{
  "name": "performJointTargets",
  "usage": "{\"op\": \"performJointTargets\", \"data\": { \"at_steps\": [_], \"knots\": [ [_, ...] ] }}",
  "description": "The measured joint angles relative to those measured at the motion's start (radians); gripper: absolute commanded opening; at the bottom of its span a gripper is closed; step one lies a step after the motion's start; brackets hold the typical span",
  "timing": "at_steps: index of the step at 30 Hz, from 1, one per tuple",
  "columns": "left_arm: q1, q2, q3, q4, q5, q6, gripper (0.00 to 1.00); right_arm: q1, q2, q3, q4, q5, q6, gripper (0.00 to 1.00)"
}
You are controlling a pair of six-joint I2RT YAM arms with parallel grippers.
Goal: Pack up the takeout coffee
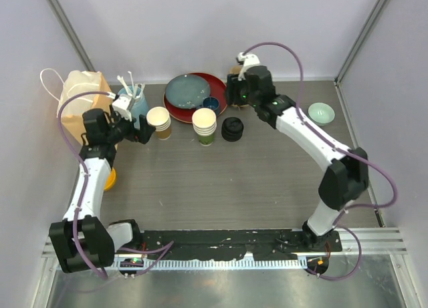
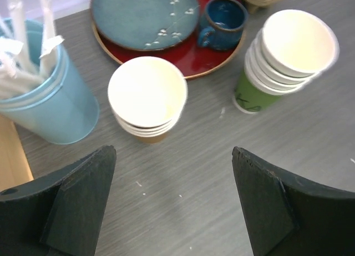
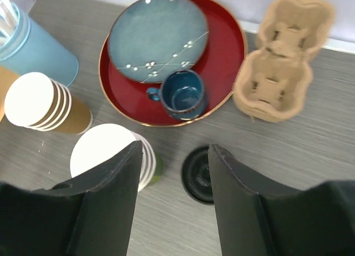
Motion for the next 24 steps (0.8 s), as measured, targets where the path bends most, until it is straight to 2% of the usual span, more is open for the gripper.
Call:
{"op": "performJointTargets", "data": {
  "at_steps": [3, 7, 9, 14, 18, 24],
  "knots": [
    [0.000, 0.008, 0.158, -0.267, 0.080, 0.073, 0.90, 0.052, 0.136, 0.158, -0.129, 0.015, -0.024, 0.58],
    [-0.002, 0.016, 0.280, -0.484, 0.148, 0.121, 0.89, 0.098, 0.281, 0.328, -0.272, -0.005, -0.067, 0.57],
    [-0.002, 0.017, 0.290, -0.531, 0.159, 0.119, 0.89, 0.118, 0.332, 0.395, -0.343, -0.008, -0.092, 0.54],
    [-0.003, 0.043, 0.290, -0.597, 0.161, 0.099, 0.89, 0.142, 0.438, 0.535, -0.469, 0.002, -0.141, 0.53],
    [-0.003, 0.058, 0.290, -0.624, 0.190, 0.096, 0.89, 0.144, 0.508, 0.632, -0.553, 0.026, -0.193, 0.42],
    [-0.005, 0.058, 0.290, -0.630, 0.226, 0.097, 0.89, 0.140, 0.565, 0.688, -0.615, 0.020, -0.231, 0.26]
  ]
}}
